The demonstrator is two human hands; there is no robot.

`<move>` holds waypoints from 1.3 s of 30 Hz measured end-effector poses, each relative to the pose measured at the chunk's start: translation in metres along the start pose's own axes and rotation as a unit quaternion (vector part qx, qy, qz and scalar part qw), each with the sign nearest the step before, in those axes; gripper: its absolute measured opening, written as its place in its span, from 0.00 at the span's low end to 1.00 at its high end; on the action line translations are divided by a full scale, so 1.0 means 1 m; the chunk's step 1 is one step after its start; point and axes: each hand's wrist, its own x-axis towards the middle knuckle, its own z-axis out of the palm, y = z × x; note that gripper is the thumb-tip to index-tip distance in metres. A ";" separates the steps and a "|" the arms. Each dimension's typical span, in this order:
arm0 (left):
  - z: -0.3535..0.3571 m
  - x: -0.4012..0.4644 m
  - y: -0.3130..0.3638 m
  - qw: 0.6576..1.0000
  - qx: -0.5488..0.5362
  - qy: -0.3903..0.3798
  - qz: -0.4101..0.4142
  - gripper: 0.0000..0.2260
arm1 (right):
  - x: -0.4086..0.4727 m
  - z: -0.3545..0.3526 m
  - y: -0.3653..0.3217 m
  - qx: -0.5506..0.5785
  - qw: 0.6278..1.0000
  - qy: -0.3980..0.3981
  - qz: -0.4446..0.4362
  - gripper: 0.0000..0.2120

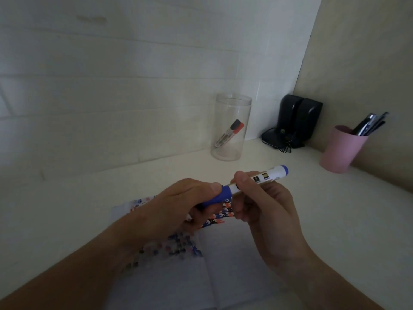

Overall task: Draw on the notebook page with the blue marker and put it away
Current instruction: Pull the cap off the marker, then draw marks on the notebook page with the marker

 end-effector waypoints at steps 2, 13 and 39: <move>-0.003 -0.001 0.001 1.000 0.030 0.006 0.005 0.20 | -0.001 0.001 0.000 0.001 1.000 0.005 -0.002 0.10; -0.026 -0.004 -0.013 0.848 0.492 0.092 0.176 0.13 | 0.009 -0.033 -0.014 -0.031 0.988 0.149 -0.018 0.17; -0.034 0.019 -0.067 0.907 0.399 -0.047 0.123 0.15 | 0.010 -0.045 0.022 -0.305 0.951 0.034 0.037 0.03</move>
